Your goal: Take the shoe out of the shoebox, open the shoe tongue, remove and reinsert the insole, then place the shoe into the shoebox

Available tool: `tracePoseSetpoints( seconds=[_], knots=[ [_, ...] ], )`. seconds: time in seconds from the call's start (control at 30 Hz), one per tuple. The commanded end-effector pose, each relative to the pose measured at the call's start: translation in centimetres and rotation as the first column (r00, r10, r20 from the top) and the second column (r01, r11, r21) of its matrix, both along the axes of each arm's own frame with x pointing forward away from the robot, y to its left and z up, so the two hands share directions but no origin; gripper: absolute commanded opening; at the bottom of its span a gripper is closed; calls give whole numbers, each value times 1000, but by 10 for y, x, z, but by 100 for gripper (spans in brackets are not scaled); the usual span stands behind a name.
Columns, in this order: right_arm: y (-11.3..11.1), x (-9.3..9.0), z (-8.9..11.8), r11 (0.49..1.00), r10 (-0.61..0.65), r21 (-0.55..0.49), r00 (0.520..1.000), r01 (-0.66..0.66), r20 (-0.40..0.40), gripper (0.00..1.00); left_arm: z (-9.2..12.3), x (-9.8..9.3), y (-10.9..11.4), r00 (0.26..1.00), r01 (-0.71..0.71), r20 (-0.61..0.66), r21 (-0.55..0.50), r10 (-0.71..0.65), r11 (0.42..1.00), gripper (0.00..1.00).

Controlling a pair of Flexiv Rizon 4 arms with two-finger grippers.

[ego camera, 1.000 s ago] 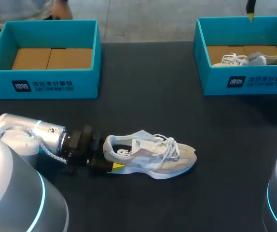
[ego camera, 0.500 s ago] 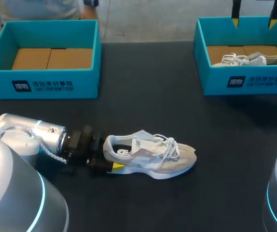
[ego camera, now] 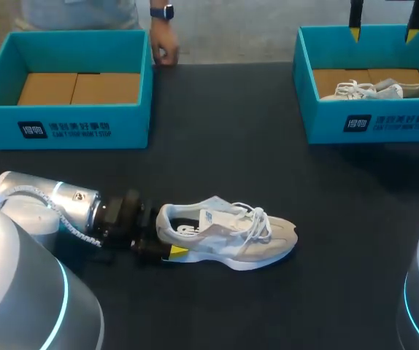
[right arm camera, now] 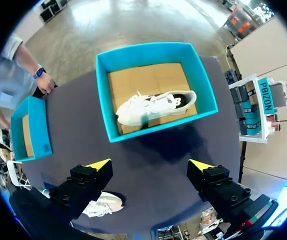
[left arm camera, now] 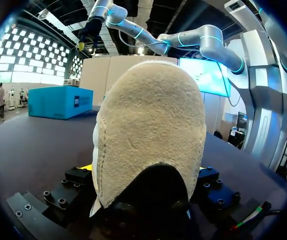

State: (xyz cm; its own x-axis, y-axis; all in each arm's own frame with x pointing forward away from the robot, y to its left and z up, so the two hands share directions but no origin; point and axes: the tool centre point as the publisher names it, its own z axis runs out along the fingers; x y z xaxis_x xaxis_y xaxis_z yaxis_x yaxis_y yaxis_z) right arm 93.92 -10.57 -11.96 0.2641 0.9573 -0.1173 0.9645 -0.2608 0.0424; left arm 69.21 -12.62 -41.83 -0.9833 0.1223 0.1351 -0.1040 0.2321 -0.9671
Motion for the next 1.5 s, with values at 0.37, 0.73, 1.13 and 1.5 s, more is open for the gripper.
tracePoseSetpoints(
  seconds=[0.37, 0.73, 1.13, 1.5],
  knots=[
    [20, 1, -4, 1000, 5, 5, 999, -5, -36, 100, -3, 1, 1, 1000, -1, 0, 1, 1, 1000, 0],
    [81, -40, -31, 999, 5, 47, 1000, -5, 7, 100, -3, 1, 1, 1000, -1, 0, 1, 1, 1000, 0],
    [138, -103, -51, 997, -71, 8, 997, 70, 16, 100, -3, 1, 1, 1000, -1, 0, 1, 1, 1000, 0],
    [156, -133, -66, 979, -157, 133, 988, 154, 9, 100, -3, 1, 1, 1000, -1, 0, 1, 1, 1000, 0]
  ],
)
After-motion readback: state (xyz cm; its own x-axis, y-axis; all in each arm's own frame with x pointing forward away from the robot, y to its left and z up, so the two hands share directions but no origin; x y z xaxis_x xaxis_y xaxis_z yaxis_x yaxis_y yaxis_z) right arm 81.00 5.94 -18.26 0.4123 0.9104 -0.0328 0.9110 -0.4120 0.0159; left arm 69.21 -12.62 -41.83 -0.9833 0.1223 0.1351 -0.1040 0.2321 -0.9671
